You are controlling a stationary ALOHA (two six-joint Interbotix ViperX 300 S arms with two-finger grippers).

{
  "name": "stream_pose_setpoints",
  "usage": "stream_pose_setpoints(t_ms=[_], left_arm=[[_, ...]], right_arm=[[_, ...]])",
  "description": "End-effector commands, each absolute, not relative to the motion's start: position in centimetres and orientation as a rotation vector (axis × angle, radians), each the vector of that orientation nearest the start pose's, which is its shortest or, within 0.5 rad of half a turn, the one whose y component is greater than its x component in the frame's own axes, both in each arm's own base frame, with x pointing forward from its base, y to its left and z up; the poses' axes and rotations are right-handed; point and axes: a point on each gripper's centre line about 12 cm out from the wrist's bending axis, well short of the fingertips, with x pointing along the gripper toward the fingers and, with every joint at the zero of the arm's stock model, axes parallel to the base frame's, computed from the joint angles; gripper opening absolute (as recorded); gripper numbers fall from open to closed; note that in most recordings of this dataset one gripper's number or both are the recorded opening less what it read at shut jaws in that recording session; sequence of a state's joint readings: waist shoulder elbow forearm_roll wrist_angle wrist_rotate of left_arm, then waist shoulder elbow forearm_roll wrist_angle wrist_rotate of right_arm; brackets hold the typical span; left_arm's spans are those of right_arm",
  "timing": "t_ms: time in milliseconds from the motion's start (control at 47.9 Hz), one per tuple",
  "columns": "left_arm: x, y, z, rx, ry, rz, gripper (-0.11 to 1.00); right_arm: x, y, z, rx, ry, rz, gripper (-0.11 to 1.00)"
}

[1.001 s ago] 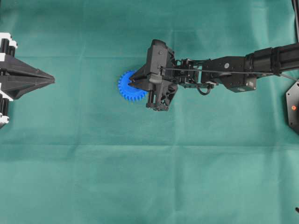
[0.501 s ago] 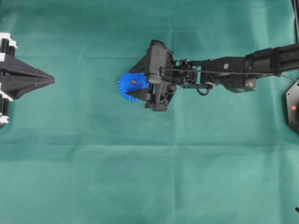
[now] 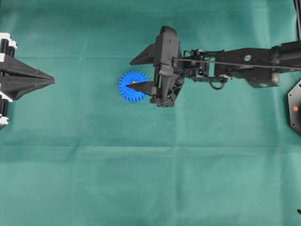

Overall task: Insert the shaft placed at a random location into the center hole of the medium gear at another random location.
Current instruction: 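Open the right gripper and raise it away from the gear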

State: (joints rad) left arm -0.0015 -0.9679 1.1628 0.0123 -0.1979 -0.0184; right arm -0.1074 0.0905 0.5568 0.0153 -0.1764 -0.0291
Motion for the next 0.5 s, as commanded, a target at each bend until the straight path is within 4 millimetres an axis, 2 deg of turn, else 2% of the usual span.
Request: stream_pose_setpoints(t_ms=[0,104,230,480], left_arm=[[20.1,-0.1,29.7,-0.006,-0.026,-0.004,0.0],[20.1,-0.1,29.7,-0.006,-0.026,-0.004,0.0],[20.1,-0.1,29.7,-0.005,-0.026,-0.004,0.0],[20.1,-0.1,29.7,-0.006,-0.025,-0.004,0.0]], right_arm=[[42.5,-4.5,21.5,-0.013,0.413,-0.099,0.78],[42.2,-4.5,22.1,-0.014,0.403,-0.099,0.78],[41.8,-4.5,21.9,-0.009,0.411,-0.099,0.78],[39.4,-4.2,21.7,0.005,0.419,-0.103,0.78]])
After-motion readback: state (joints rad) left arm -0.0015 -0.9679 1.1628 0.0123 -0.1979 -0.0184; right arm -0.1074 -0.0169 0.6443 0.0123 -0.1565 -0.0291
